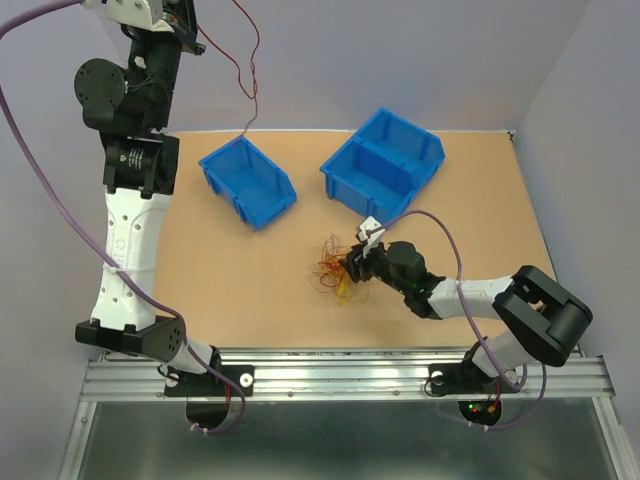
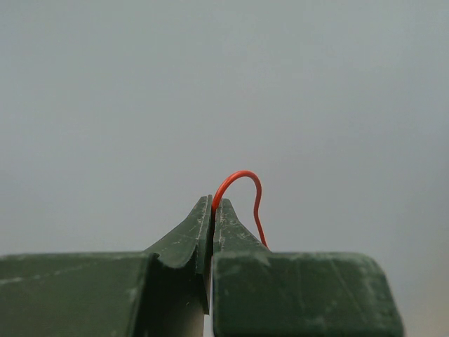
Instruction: Untangle the cables
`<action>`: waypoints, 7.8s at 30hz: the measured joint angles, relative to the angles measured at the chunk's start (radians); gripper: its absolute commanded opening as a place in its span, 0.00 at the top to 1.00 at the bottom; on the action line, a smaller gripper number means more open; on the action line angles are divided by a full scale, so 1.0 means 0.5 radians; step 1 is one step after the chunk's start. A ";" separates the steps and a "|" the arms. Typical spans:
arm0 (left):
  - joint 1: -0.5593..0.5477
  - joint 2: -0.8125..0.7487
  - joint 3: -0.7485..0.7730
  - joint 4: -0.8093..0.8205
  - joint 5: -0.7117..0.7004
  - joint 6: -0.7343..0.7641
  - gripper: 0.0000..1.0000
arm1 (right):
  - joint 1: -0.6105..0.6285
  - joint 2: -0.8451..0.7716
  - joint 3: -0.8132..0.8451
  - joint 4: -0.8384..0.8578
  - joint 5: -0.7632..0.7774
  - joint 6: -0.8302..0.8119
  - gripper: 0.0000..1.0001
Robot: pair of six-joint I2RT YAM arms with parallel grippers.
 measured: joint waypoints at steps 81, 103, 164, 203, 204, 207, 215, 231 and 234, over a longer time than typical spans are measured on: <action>0.313 0.039 -2.092 -0.080 0.262 0.726 1.00 | 0.000 -0.446 -0.255 0.060 0.050 0.053 0.44; 0.314 -0.291 -2.362 0.082 -0.019 1.051 1.00 | 0.000 -0.399 -0.255 0.060 0.027 0.053 0.44; 0.025 1.278 -0.323 -1.661 -0.430 1.331 0.47 | 0.000 -0.313 -0.254 0.060 -0.004 0.053 0.44; 0.074 1.611 0.242 -1.128 -0.236 0.864 0.34 | 0.000 -0.295 -0.253 0.061 -0.010 0.053 0.44; 0.087 1.611 0.235 -1.137 -0.224 0.858 0.39 | 0.000 -0.295 -0.253 0.061 -0.010 0.053 0.44; 0.125 1.608 0.211 -1.128 -0.195 0.845 0.56 | 0.000 -0.295 -0.253 0.061 -0.010 0.053 0.44; 0.210 1.551 -0.134 -1.090 -0.066 0.850 0.82 | 0.000 -0.295 -0.253 0.061 -0.033 0.053 0.44; 0.234 0.920 -1.167 -0.733 0.276 0.798 0.55 | 0.000 -0.299 -0.253 0.058 0.005 0.173 0.44; 0.217 0.702 -1.359 -0.636 0.279 0.797 0.48 | 0.000 -0.329 -0.250 0.021 0.030 0.224 0.44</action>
